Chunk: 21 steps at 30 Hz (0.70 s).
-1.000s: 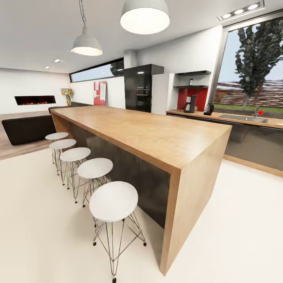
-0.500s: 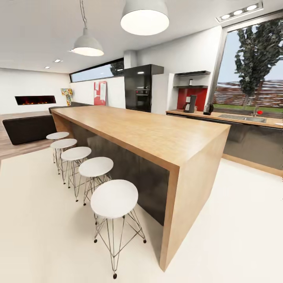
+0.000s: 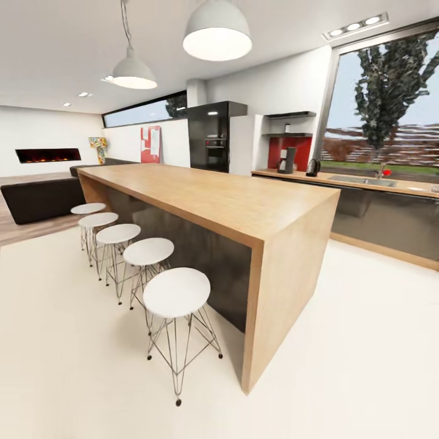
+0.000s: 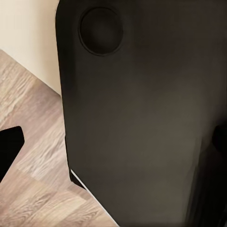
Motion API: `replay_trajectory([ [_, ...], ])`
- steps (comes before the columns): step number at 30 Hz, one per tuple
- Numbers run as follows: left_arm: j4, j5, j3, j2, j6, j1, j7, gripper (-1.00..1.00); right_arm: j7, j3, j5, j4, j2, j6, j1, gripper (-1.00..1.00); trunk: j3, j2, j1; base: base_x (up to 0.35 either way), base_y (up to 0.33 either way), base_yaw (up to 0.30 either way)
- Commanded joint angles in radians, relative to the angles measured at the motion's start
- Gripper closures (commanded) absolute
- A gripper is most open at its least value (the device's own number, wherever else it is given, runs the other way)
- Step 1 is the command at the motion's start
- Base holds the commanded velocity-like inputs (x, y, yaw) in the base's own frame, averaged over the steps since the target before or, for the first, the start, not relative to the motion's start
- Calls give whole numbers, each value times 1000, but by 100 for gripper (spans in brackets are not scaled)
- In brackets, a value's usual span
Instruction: Set up a coffee station on the kitchen countertop: keep the coffee maker on the countertop, move the bottle of coffee from the kitchen shelf to the counter next to the coffee maker, place a paper coffee filter on top of the coffee maker, put the saucer next to the coffee maker with the coffee cup on the saucer, and place the electric kettle next to the coffee maker.
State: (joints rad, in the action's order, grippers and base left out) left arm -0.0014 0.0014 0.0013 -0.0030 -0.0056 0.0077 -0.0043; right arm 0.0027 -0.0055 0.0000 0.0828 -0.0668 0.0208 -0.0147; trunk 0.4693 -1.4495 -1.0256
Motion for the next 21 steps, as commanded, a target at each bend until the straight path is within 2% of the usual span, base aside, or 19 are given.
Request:
replay_trajectory([
  [1,0,0,0,0,-1,0,-1,-100,0,-1,0,-1,0,2,-1,-100,1,0,1,-278,0,-251],
  [7,-1,0,0,0,-2,0,-1,-100,0,-1,0,-1,1,2,-1,-100,1,0,1,-200,0,-261],
  [18,-5,2,3,-1,0,0,0,-100,0,-1,0,0,2,2,-1,-100,1,0,1,-14,0,-266],
  [21,-5,2,4,-1,2,0,0,-100,0,-1,0,0,2,2,-1,-100,-9,21,12,0,0,-266],
])
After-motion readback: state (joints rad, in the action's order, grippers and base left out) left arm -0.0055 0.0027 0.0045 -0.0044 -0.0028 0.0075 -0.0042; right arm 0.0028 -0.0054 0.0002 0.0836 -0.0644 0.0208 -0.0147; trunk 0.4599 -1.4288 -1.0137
